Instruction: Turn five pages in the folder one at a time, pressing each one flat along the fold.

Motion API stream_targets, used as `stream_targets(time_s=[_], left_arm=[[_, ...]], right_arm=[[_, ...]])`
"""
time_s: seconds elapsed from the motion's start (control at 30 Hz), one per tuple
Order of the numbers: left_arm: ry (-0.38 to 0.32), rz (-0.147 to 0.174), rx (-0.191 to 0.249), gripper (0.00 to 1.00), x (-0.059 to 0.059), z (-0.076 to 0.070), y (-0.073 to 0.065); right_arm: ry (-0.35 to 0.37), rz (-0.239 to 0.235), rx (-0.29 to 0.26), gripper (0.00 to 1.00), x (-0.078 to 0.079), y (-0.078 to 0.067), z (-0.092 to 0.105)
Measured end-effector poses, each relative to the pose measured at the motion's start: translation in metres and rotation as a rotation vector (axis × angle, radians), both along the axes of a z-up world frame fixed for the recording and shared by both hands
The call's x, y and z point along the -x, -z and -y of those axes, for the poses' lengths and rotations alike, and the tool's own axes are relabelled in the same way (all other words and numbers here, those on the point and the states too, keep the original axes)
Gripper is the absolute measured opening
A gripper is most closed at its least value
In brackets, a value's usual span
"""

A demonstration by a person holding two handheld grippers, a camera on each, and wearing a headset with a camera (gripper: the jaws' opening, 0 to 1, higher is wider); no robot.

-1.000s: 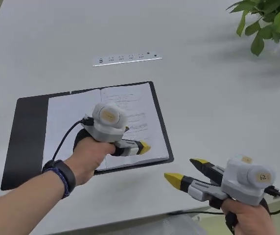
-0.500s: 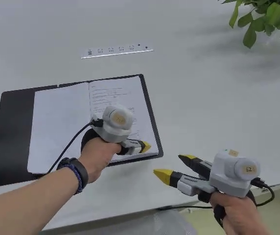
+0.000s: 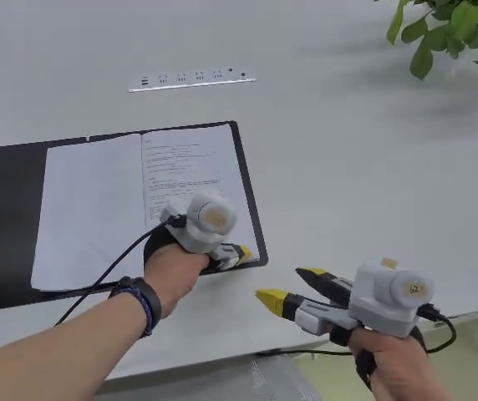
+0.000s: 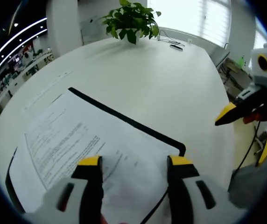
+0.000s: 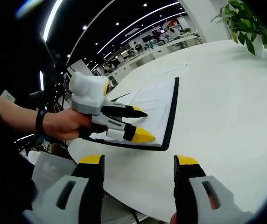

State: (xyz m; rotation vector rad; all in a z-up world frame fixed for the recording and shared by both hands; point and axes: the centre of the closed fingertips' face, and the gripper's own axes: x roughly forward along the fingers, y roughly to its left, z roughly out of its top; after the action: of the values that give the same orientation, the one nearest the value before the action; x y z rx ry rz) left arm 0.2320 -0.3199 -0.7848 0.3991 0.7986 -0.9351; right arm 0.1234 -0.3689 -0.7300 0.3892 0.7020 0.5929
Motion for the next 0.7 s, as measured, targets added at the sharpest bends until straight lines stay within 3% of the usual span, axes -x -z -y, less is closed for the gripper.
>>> stream_targets(time_s=[0.2, 0.37, 0.43, 0.7], left_arm=[[-0.026, -0.015, 0.025, 0.41, -0.002, -0.006, -0.001], [-0.066, -0.025, 0.053, 0.38, -0.002, -0.008, -0.002], [-0.077, -0.025, 0.061, 0.37, -0.001, -0.010, -0.002], [-0.082, -0.016, 0.059, 0.33, 0.006, -0.017, -0.002]], right_arm=[[0.020, 0.009, -0.043, 0.55, -0.017, -0.003, -0.001], [0.025, 0.045, -0.081, 0.52, -0.048, -0.007, -0.009], [0.044, 0.048, -0.123, 0.50, -0.063, -0.008, -0.014], [0.042, 0.042, -0.178, 0.45, -0.111, 0.008, -0.031]])
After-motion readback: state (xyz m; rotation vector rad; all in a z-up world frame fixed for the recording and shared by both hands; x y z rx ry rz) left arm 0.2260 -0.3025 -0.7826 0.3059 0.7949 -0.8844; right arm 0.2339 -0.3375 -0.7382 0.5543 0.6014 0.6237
